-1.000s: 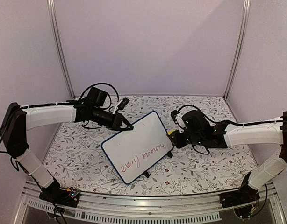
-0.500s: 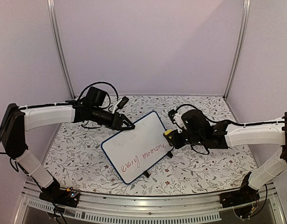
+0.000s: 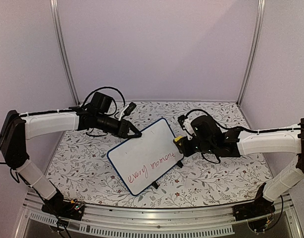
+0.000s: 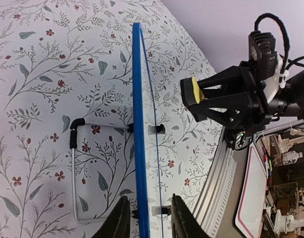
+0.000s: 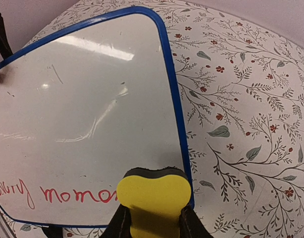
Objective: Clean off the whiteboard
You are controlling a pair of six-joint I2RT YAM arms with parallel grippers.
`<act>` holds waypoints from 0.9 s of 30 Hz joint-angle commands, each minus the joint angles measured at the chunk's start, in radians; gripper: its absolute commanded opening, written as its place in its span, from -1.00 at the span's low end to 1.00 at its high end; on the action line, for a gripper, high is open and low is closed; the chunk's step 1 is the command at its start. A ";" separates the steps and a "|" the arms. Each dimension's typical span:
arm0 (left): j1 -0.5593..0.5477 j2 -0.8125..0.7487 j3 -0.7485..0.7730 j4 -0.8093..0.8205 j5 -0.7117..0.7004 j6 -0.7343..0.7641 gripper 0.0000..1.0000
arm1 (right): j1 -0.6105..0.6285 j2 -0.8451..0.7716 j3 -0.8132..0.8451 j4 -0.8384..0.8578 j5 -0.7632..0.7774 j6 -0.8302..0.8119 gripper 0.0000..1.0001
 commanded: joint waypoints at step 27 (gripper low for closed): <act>-0.021 0.038 0.130 -0.017 -0.090 -0.078 -1.00 | 0.006 -0.194 -0.158 0.030 0.050 -0.003 -0.58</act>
